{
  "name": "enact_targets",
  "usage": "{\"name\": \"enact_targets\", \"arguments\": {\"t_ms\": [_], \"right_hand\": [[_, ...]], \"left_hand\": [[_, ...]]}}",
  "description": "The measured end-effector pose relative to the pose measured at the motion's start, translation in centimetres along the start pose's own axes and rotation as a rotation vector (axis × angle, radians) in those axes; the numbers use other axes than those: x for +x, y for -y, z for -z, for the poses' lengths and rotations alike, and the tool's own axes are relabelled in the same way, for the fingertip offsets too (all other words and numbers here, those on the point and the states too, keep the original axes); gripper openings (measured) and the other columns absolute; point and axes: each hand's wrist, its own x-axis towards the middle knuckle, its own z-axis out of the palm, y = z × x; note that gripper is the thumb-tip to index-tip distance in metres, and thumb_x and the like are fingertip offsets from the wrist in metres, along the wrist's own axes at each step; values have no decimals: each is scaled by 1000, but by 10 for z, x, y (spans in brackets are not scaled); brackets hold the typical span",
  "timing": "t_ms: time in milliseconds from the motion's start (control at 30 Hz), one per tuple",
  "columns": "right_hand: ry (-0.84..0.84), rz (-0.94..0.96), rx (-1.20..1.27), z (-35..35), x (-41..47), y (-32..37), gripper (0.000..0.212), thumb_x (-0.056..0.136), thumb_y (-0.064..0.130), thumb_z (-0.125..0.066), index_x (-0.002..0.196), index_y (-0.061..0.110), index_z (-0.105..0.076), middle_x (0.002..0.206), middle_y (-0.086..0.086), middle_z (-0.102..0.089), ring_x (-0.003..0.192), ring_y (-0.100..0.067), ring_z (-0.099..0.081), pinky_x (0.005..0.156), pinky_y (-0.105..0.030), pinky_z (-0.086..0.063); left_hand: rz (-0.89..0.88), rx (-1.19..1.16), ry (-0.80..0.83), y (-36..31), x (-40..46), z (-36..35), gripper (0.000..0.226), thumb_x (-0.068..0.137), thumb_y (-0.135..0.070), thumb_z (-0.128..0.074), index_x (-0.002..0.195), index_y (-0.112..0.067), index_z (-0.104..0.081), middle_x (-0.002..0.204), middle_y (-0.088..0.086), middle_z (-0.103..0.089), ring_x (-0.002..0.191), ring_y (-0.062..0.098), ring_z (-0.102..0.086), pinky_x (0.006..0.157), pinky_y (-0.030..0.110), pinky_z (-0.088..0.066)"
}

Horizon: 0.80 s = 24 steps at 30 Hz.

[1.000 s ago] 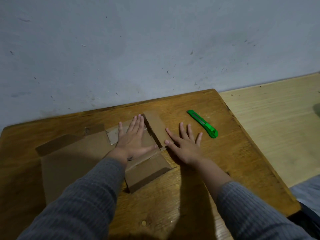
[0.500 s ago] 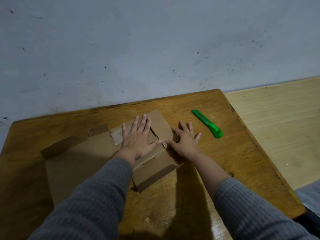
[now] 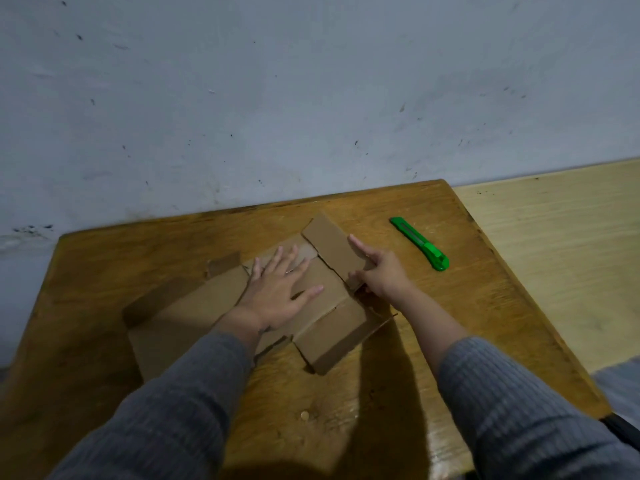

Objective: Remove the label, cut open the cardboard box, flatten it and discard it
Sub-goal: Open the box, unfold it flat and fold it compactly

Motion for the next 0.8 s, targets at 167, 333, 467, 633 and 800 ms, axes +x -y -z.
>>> {"name": "enact_targets", "arguments": {"t_ms": [167,333,467,633,800], "right_hand": [[-55,-21,-77,16,-8,-2,69,81,8,-71,136,39,-45,138,-1,-53,121,-18,-52,85,-21,-43],[-165,-83,-14,29,-16,-15,68,77,8,-75,135,34,-49,139,-4,-53,123,-20,-52,96,-29,-46],[-230,-115,49,31,-28,-28,70,79,8,-73,137,33,-46,139,-4,-52,123,-22,-52,100,-39,-48],[-281,-170,184,30,-41,-43,70,78,6,-74,137,32,-46,138,-6,-53,121,-22,-54,99,-37,-49],[-292,-183,200,32,-52,-47,71,79,7,-73,139,31,-44,140,-7,-51,124,-23,-52,101,-38,-48]], "left_hand": [[-41,39,112,-1,-31,7,127,49,-96,13,154,-27,0,160,-7,14,147,12,15,119,49,5],[-57,9,125,-13,-47,1,125,51,-95,15,154,-27,-3,160,-10,13,145,6,16,117,55,8],[-104,-118,137,-24,-57,-1,121,53,-99,2,153,-32,-8,161,-9,-3,148,10,8,117,54,8],[-223,80,279,-33,-70,0,116,63,-90,-44,153,-35,4,161,-6,9,148,14,8,118,56,3],[-234,256,185,-35,-70,-12,112,66,-91,-39,151,-37,11,162,-7,7,149,15,5,116,60,0]]}}
